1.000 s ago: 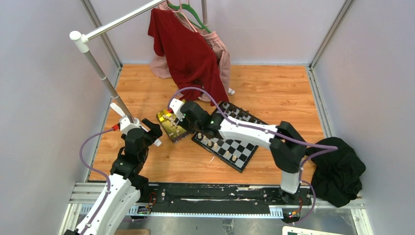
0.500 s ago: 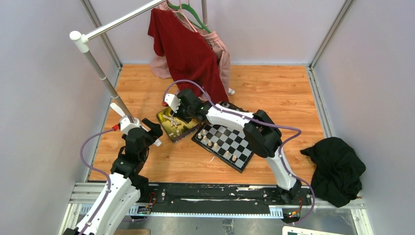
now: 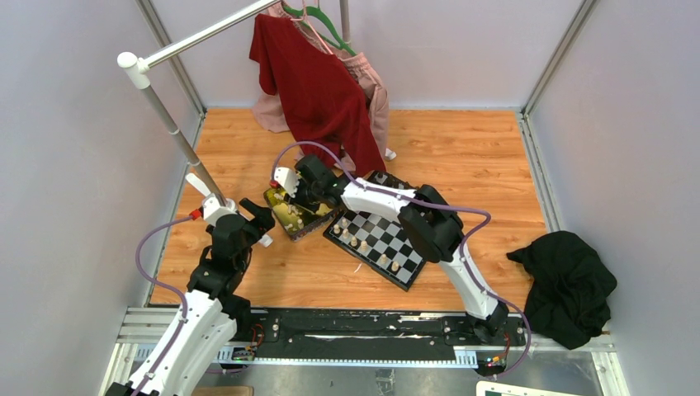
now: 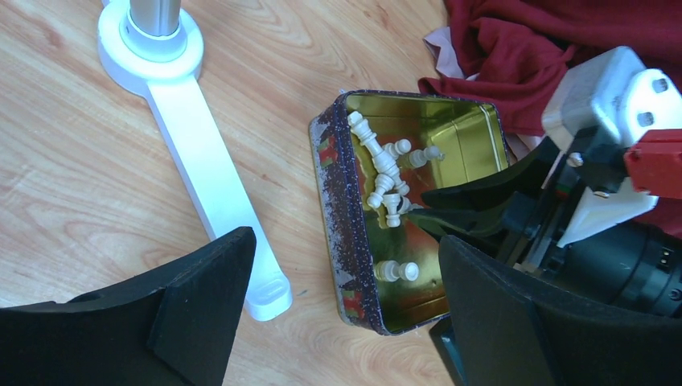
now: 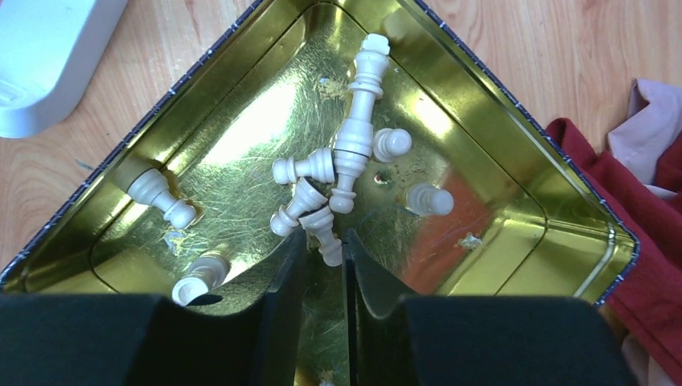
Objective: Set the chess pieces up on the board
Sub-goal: Pick up the chess piece from the storage box.
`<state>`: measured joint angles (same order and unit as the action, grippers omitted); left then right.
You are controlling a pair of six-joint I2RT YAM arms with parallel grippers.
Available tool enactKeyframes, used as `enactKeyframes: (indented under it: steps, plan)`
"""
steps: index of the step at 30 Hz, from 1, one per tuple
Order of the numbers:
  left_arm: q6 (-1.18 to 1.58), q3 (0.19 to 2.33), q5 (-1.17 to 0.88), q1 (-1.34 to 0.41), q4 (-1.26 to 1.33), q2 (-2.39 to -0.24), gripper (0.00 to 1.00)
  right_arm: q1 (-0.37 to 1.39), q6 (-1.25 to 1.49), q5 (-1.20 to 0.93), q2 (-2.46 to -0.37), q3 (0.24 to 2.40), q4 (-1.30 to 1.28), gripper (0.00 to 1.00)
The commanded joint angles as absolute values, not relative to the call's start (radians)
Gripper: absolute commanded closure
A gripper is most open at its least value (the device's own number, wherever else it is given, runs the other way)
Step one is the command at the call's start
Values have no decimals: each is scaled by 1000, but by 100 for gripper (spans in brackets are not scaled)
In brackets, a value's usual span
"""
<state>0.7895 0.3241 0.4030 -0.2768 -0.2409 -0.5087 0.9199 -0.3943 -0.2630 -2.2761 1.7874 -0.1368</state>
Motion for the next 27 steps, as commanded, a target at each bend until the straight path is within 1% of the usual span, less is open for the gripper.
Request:
enactKeyframes:
  steps: [1, 8, 10, 20, 27]
  plan:
    - [789, 322, 402, -279, -209, -512, 11, 907, -425, -285, -2310, 1830, -153, 74]
    - [790, 306, 402, -279, -184, -519, 11, 894, -427, -293, -2320, 1830, -162, 76]
    - [791, 306, 400, -279, -179, -528, 11, 891, -431, -297, -2323, 1830, -163, 78]
    - [798, 298, 399, -279, -158, -545, 11, 887, -438, -304, -2321, 1839, -188, 99]
    - [799, 296, 400, -279, -166, -541, 11, 887, -436, -315, -2294, 1828, -185, 100]
